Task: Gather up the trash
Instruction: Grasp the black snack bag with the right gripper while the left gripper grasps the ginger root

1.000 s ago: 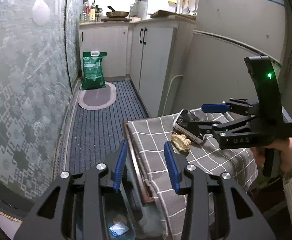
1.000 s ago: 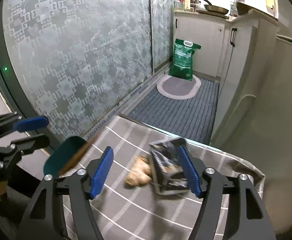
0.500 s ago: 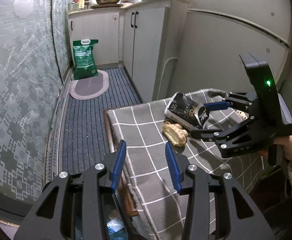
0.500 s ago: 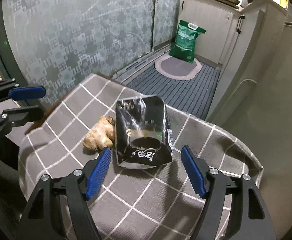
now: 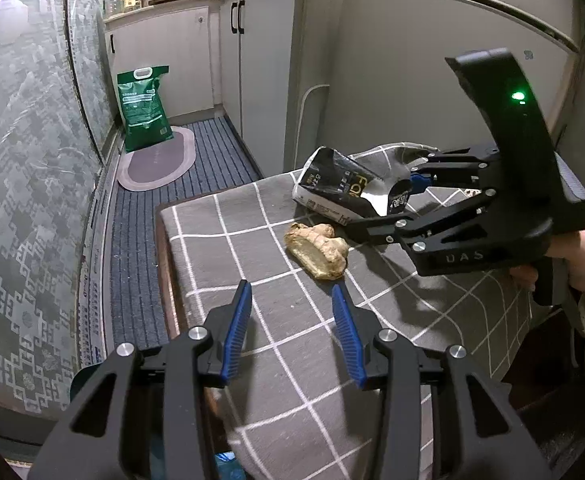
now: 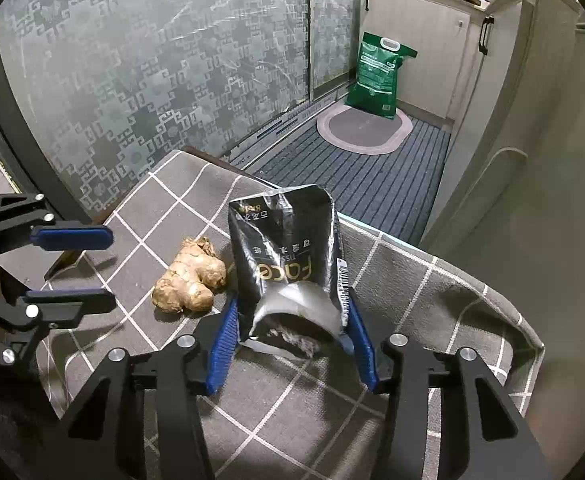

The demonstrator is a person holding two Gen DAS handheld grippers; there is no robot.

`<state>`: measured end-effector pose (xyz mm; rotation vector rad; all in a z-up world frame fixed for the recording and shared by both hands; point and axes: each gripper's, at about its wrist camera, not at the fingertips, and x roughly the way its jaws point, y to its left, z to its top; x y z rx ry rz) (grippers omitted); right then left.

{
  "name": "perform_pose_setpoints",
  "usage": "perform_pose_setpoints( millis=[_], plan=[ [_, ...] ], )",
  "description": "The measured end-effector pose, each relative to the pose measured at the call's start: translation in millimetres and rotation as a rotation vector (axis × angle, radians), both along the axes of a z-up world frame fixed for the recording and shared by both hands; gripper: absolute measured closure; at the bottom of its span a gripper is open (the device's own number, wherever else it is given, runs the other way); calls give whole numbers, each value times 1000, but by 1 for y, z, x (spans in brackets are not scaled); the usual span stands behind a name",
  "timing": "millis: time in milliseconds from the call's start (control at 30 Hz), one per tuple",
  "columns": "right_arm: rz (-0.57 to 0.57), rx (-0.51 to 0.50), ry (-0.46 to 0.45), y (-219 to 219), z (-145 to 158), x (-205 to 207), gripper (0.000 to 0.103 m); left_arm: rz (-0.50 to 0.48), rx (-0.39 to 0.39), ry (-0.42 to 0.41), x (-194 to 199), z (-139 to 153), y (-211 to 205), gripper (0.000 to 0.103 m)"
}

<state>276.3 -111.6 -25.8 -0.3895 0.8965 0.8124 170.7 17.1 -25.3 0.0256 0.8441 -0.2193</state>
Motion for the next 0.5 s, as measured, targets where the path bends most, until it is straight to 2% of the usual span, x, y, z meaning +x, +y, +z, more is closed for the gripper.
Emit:
perform_pose_setpoints(
  millis=[333,500],
  plan=[
    [-52,68,30,-29,12,-4,56,-21,4,25,16,-9,-21,56],
    [-77,91,22,-46,23,-9,56,-4,41,29,23,-14,-31,56]
  ],
)
